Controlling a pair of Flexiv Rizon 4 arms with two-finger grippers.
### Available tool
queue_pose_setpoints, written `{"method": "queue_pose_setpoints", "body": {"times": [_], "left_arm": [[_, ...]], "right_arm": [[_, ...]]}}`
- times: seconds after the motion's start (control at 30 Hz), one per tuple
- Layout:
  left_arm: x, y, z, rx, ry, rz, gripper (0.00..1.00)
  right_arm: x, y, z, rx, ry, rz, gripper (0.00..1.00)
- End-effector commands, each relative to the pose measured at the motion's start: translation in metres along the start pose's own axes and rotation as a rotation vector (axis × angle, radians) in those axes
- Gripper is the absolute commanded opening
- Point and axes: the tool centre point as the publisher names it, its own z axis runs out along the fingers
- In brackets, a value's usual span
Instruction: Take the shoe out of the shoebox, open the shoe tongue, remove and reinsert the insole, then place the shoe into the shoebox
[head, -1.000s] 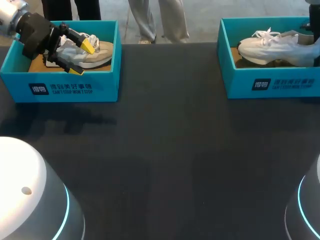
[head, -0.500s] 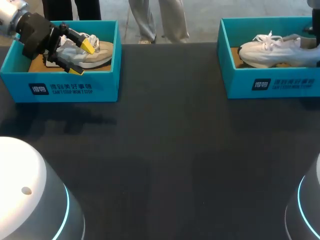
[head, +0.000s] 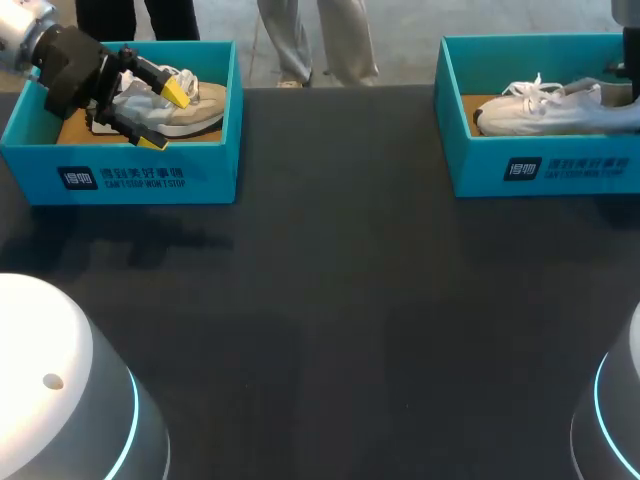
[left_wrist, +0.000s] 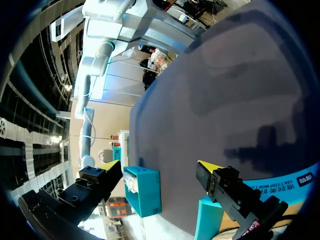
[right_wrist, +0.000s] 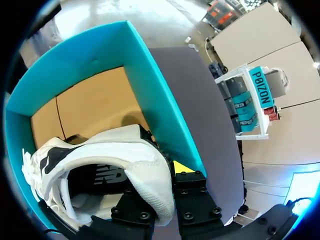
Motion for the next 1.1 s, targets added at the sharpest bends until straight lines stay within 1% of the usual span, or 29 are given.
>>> {"method": "queue_pose_setpoints", "body": {"times": [0.03, 0.3, 0.7, 1.1], "left_arm": [[0.0, -0.001, 0.0, -0.002, 0.004, 0.001, 1.0], [0.0, -0.001, 0.0, -0.002, 0.004, 0.001, 1.0], [0.0, -0.001, 0.0, -0.002, 0.004, 0.001, 1.0], [0.0, -0.001, 0.0, -0.002, 0.004, 0.001, 1.0]], "right_arm": [[-0.002, -0.006, 0.0, -0.011, 0.007, -0.011, 0.0], [-0.001, -0.012, 0.006, -0.01, 0.001, -0.035, 0.0], [0.005, -0.017, 0.026, 0.007, -0.018, -0.052, 0.0], [0.01, -0.014, 0.043, 0.019, -0.029, -0.073, 0.0]]}}
